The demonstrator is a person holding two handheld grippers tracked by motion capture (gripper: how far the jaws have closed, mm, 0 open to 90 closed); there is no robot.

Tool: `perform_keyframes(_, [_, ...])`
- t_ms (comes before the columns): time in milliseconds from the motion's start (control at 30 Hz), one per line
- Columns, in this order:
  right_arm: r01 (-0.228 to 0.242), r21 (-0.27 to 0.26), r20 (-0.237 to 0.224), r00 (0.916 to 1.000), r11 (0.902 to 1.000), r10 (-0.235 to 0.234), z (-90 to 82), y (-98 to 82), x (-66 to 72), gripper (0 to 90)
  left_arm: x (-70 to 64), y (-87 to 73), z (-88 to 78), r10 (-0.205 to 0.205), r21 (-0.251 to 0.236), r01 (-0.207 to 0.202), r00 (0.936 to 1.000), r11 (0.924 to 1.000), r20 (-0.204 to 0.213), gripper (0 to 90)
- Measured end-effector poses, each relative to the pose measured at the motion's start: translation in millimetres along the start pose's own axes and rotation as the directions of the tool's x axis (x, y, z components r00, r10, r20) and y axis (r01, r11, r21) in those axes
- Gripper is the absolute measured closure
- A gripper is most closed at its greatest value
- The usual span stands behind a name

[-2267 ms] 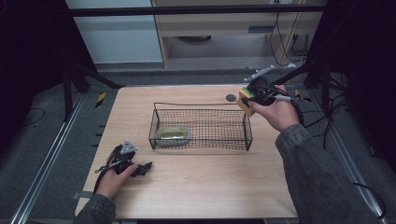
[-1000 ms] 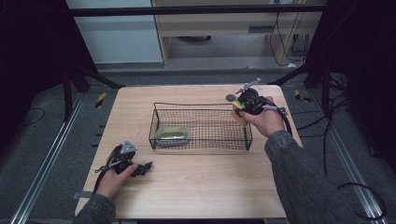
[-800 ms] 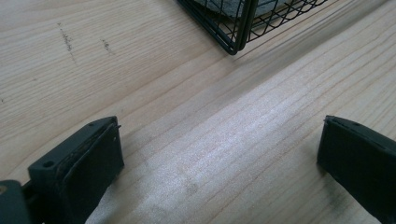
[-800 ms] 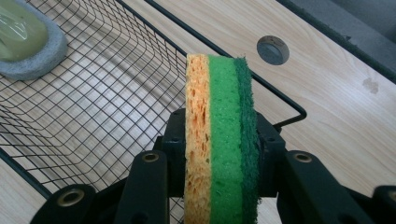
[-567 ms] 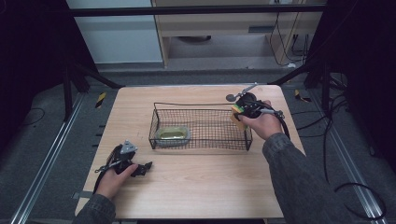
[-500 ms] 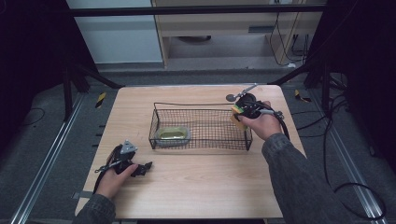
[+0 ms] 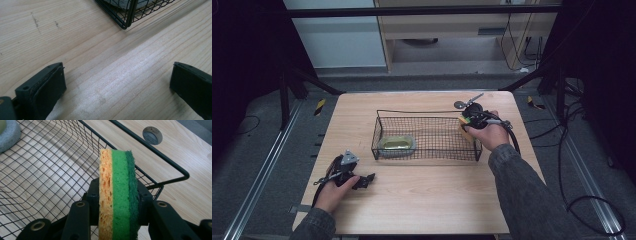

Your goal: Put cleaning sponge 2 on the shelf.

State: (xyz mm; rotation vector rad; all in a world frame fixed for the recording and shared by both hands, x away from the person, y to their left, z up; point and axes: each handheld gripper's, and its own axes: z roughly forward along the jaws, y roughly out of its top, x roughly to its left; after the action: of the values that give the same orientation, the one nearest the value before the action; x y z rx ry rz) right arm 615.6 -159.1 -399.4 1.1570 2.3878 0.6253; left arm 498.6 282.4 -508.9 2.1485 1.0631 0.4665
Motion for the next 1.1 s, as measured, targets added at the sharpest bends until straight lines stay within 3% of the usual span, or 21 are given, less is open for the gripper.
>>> perform_keyframes(833, [-0.002,0.03,0.01,0.9999,0.9996,0.002,21.0,-5.0,1.1,64.8,0.5,0.1,-0.2,0.006,0.004,-0.006,1.0,1.0,0.001,0.0])
perform_keyframes(1100, [-0.008,0.024,0.017,0.9998,0.9997,0.007,20.2,-4.1,2.4,59.1,0.7,0.1,-0.2,0.007,0.005,-0.007,1.0,1.0,0.002,0.0])
